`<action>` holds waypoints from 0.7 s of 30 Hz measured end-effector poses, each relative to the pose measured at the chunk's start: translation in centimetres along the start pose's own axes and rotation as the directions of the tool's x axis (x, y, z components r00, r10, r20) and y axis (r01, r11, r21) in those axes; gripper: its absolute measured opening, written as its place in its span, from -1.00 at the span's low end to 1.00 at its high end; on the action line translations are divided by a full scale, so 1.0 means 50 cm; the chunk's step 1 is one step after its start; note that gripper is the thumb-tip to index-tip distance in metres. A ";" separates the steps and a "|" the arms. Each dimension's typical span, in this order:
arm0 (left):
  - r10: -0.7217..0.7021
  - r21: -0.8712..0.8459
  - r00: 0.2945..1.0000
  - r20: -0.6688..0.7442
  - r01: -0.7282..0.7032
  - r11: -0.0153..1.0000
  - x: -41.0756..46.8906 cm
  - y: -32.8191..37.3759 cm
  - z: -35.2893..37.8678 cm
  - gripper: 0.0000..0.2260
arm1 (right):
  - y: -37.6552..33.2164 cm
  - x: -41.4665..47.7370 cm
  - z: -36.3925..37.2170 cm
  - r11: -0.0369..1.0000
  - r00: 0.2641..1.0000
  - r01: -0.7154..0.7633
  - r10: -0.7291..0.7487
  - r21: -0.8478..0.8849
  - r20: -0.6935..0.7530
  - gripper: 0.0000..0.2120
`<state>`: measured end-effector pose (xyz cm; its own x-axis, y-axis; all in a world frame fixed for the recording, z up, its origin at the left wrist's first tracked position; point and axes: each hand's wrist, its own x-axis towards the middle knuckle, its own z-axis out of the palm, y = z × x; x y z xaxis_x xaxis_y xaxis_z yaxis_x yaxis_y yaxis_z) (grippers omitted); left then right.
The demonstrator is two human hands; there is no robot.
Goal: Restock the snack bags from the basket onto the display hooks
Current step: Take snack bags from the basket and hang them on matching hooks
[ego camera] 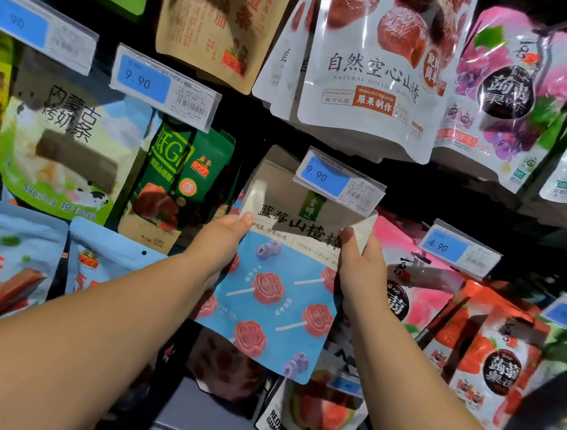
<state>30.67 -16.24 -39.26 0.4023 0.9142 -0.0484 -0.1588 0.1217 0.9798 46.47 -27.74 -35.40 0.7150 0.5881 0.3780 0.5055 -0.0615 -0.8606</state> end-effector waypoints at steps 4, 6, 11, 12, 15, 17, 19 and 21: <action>-0.005 0.037 1.000 -0.015 0.006 0.999 0.022 0.001 0.006 -0.66 | 0.003 0.015 0.005 1.000 1.000 0.008 -0.008 -0.021 0.020 -0.73; 0.003 0.072 1.000 -0.020 -0.001 0.997 0.036 0.001 0.010 -0.65 | 0.005 0.029 0.010 0.999 1.000 -0.013 0.014 -0.046 0.023 -0.72; 0.023 0.207 0.999 -0.035 -0.016 0.978 0.061 0.009 0.018 -0.59 | 0.016 0.062 0.032 0.990 0.994 -0.103 0.106 -0.092 0.027 -0.78; 0.023 0.220 0.999 -0.038 -0.015 0.975 0.065 0.010 0.019 -0.58 | 0.018 0.065 0.035 0.992 0.994 -0.099 0.102 -0.083 0.029 -0.75; 0.047 0.242 0.998 -0.051 -0.033 0.970 0.068 0.013 0.020 -0.60 | 0.012 0.064 0.037 0.991 0.995 -0.099 0.102 -0.086 0.024 -0.80; 0.076 0.262 0.996 -0.057 -0.058 0.963 0.062 0.010 0.017 -0.62 | 0.009 0.059 0.034 0.989 0.996 -0.081 0.085 -0.123 0.030 -0.79; 0.104 0.290 0.992 -0.075 -0.078 0.954 0.052 0.004 0.013 -0.65 | 0.005 0.045 0.030 0.990 0.997 -0.069 0.073 -0.120 0.031 -0.81; 0.135 0.309 0.987 -0.093 -0.100 0.946 0.040 -0.002 0.009 -0.66 | 0.007 0.029 0.028 0.997 0.997 -0.060 0.062 -0.053 0.034 -0.81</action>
<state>31.91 -14.61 -39.36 0.2915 0.9543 0.0660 0.0882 -0.0956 0.9915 47.01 -25.80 -35.65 0.7283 0.6102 0.3118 0.4865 -0.1400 -0.8624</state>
